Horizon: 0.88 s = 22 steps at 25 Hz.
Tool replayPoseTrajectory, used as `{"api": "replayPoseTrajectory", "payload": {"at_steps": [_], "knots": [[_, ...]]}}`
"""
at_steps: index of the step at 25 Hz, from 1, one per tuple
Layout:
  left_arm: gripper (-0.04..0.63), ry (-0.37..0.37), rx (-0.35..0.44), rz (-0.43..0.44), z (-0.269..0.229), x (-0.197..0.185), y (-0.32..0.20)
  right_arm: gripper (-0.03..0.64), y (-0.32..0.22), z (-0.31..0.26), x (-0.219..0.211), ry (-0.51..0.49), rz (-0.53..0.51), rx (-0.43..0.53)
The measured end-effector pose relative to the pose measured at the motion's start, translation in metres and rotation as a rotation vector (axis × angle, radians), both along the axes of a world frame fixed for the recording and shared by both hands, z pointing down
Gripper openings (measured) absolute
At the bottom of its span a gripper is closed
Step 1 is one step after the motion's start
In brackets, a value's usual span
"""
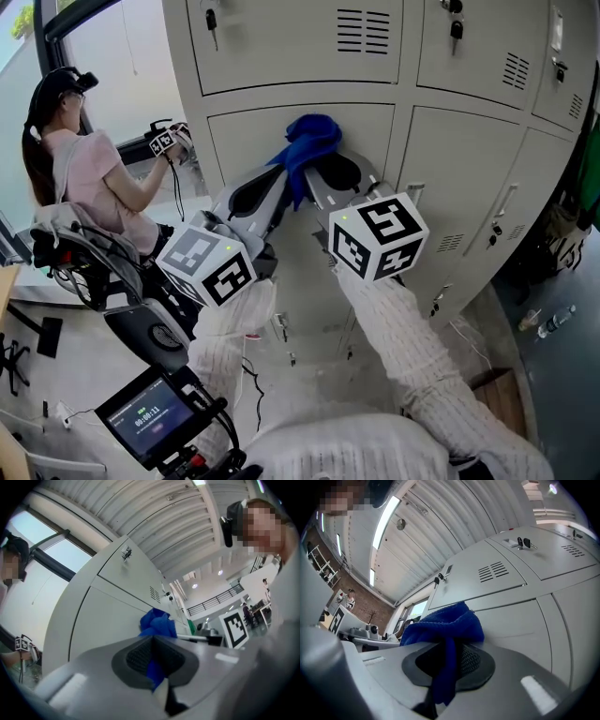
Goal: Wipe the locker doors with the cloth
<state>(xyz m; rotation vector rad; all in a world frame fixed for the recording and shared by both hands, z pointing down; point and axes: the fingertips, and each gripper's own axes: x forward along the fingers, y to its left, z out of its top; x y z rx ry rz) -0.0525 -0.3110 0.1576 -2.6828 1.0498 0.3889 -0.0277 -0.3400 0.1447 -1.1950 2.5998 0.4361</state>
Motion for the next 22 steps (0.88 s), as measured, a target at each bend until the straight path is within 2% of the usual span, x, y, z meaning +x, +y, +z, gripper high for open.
{"api": "replayPoseTrajectory", "payload": {"at_steps": [4, 8, 14, 18, 22], "knots": [[-0.002, 0.000, -0.019, -0.067, 0.019, -0.015, -0.007, 0.046, -0.005, 0.026, 0.000, 0.005, 0.001, -0.044], [-0.002, -0.014, -0.080, -0.106, 0.048, -0.029, -0.008, 0.046, -0.006, 0.062, -0.004, 0.020, -0.006, -0.105], [-0.002, -0.056, -0.202, -0.100, 0.103, -0.029, -0.014, 0.046, -0.014, 0.113, -0.005, 0.044, -0.013, -0.199], [-0.002, -0.056, -0.271, -0.094, 0.133, -0.028, -0.011, 0.046, -0.015, 0.142, -0.005, 0.066, -0.015, -0.260], [-0.002, -0.053, -0.354, -0.052, 0.164, -0.021, -0.011, 0.046, -0.018, 0.181, -0.004, 0.091, -0.007, -0.344]]}}
